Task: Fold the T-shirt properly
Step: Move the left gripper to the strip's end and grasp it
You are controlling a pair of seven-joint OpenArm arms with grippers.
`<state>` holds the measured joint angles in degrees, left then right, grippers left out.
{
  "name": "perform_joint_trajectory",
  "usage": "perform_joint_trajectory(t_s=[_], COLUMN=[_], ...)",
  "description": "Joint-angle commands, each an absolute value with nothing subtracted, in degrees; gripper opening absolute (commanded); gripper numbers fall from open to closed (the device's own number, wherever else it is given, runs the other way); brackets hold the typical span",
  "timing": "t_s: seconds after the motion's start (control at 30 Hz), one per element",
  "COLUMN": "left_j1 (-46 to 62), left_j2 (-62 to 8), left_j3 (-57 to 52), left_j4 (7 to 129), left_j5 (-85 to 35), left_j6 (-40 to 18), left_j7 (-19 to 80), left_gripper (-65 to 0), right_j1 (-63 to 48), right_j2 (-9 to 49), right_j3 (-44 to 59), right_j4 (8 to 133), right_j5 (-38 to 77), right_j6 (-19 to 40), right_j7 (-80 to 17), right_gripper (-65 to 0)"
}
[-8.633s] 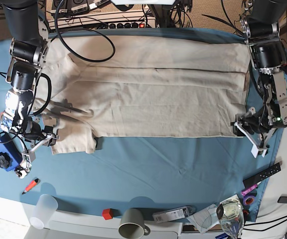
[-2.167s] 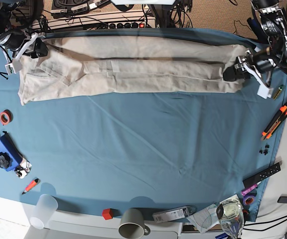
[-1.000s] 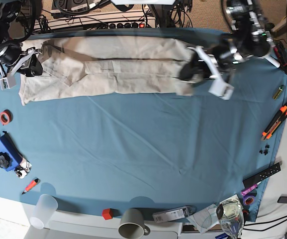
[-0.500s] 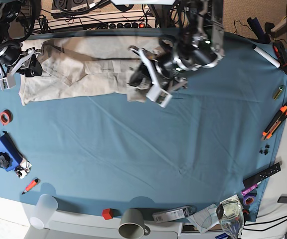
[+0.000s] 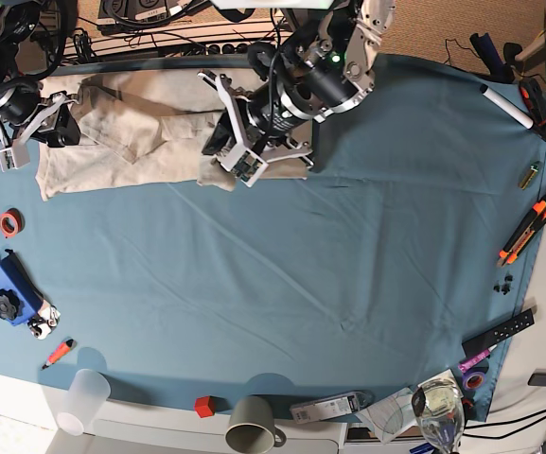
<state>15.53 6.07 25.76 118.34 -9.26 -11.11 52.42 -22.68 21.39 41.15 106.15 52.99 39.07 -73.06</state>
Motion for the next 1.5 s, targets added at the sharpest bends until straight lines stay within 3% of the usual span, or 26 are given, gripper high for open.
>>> perform_joint_trajectory(t_s=[0.0, 0.6, 0.63, 0.73, 0.77, 0.83, 1.03, 1.13, 1.23, 1.4, 1.47], left_j1=[15.1, 12.8, 12.8, 12.9, 12.9, 12.9, 12.9, 12.9, 13.9, 18.2, 19.1], left_j2=[7.6, 8.9, 8.9, 9.0, 9.0, 9.0, 9.0, 9.0, 9.0, 9.0, 8.5], left_j3=[26.1, 26.1, 26.1, 26.1, 26.1, 26.1, 26.1, 26.1, 26.1, 26.1, 26.1], left_j4=[118.5, 112.3, 112.3, 112.3, 112.3, 112.3, 113.1, 116.0, 119.6, 120.8, 120.7], left_j5=[-10.0, -12.9, -13.8, -14.2, -14.2, -14.2, -14.2, -14.3, -14.2, -12.8, -9.7], left_j6=[-11.4, -13.3, -14.6, -16.5, -16.5, -16.2, -14.9, -14.8, -14.8, -14.8, -14.8], left_j7=[51.0, 48.3, 47.9, 46.4, 45.8, 45.4, 45.9, 50.7, 55.2, 57.9, 57.9], left_gripper=[-65.0, -65.0, -62.6, -40.7, -36.0, -33.1, -33.2, -34.8, -43.7, -64.8, -65.0], right_j1=[-22.5, -22.5, -22.5, -22.5, -22.5, -22.5, -22.0, -21.7, -21.7, -21.1, -20.6], right_j2=[22.5, 22.5, 22.5, 22.5, 22.5, 22.5, 22.5, 22.5, 22.5, 22.5, 22.6], right_j3=[41.7, 41.7, 41.7, 41.7, 41.7, 41.7, 41.7, 41.7, 41.7, 41.7, 41.7], right_j4=[107.0, 107.0, 107.0, 107.0, 107.0, 107.0, 107.0, 107.0, 107.0, 107.0, 107.0], right_j5=[53.9, 53.9, 53.9, 53.9, 53.9, 53.9, 53.5, 52.4, 52.4, 52.4, 52.4], right_j6=[39.4, 39.4, 39.5, 39.4, 39.4, 39.4, 39.4, 39.5, 39.4, 39.4, 39.4], right_j7=[-71.7, -71.3, -71.2, -71.1, -71.1, -71.1, -71.0, -70.0, -69.8, -69.7, -69.6], right_gripper=[-47.6, -47.6, -47.6, -47.6, -47.6, -47.6, -47.6, -47.6, -47.6, -47.6, -47.6])
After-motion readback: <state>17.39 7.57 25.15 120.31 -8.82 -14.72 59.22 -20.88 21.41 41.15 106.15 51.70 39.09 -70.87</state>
